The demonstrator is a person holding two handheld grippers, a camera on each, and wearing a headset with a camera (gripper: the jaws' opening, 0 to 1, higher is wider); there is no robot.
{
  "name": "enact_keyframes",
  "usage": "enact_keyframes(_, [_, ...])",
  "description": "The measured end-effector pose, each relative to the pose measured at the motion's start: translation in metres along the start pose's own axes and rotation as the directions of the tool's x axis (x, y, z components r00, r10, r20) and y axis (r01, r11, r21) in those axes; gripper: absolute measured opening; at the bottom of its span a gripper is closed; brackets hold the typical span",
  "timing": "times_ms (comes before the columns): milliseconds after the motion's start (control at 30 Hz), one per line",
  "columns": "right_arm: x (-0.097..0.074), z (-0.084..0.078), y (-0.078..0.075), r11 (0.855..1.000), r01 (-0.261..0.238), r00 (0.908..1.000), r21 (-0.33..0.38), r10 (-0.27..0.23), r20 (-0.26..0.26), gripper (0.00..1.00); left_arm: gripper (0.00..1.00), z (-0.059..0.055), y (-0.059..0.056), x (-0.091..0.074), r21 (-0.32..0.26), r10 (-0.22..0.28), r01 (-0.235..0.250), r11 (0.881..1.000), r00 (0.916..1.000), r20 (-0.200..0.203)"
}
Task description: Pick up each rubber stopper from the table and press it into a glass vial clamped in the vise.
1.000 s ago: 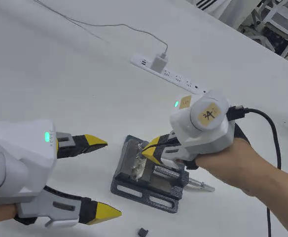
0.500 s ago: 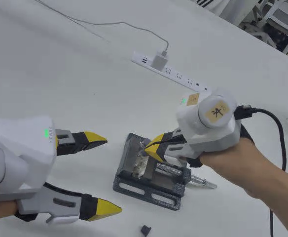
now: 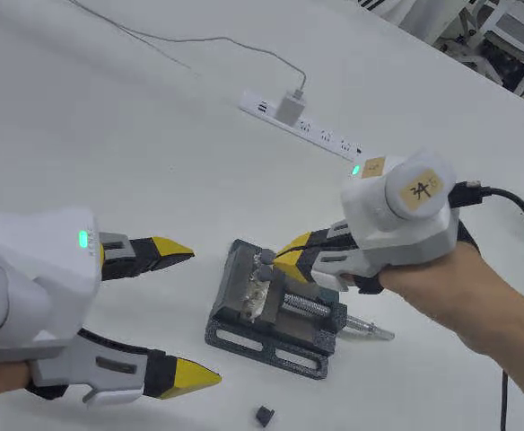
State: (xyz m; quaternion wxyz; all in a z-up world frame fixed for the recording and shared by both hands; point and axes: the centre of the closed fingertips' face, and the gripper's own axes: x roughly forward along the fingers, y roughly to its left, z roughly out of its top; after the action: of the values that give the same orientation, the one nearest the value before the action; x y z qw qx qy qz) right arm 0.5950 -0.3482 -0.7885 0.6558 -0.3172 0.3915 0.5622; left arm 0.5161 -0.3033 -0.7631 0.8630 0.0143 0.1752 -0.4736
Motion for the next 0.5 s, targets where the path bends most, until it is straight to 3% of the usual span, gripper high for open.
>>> enact_keyframes(500, [0.0070,-0.0009,0.0102,0.999,-0.033,0.9993,-0.014,0.033,-0.017,0.00,0.69,-0.0005,-0.0011,-0.0007,-0.001,-0.005,0.005,1.000,1.0000,0.000])
